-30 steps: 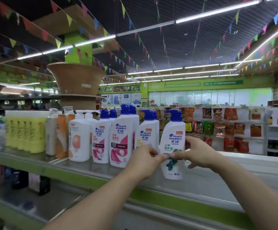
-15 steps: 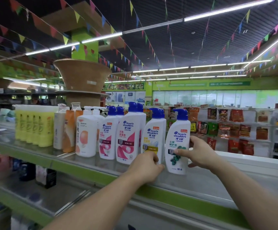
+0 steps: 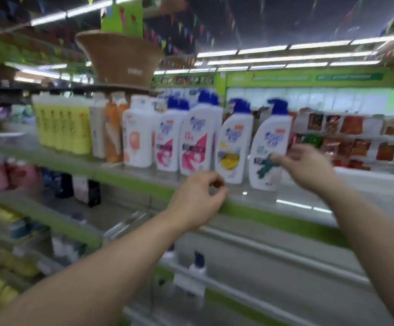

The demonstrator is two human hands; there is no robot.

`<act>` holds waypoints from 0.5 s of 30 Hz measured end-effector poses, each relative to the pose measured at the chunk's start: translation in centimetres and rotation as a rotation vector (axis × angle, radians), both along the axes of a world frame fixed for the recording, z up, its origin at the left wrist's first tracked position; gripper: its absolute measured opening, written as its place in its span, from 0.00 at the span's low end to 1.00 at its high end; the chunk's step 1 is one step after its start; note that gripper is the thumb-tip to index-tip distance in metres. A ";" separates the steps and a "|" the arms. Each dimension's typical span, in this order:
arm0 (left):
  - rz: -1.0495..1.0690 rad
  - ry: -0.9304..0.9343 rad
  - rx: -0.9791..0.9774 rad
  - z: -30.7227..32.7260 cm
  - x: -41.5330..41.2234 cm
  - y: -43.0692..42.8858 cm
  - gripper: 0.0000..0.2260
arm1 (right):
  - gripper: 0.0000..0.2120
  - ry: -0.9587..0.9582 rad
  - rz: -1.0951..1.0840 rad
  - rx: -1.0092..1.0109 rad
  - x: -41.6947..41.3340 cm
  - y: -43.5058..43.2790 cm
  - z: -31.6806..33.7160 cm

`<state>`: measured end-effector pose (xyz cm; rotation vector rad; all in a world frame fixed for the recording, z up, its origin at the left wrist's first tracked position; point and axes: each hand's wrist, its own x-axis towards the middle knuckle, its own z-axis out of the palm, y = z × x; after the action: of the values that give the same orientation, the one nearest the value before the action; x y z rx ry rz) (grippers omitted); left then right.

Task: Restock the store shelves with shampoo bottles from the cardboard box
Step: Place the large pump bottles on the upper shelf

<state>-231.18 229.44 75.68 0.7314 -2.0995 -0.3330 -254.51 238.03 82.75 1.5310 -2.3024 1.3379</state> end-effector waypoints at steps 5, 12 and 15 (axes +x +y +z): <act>0.124 0.102 -0.110 -7.4 8.9 0.1 0.08 | 0.15 -0.104 0.106 -0.275 5.3 3.2 -2.9; 0.266 -0.186 0.324 -22.8 21.3 -0.8 0.05 | 0.05 -0.347 0.422 -0.073 20.0 3.3 -16.0; 0.299 -0.276 0.486 -28.5 26.2 -1.3 0.06 | 0.04 -0.397 0.432 0.154 24.9 1.1 -23.6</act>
<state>-205.00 228.13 47.13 1.4291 -2.1391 -0.6132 -229.57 239.16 59.11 2.0686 -2.4306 1.7366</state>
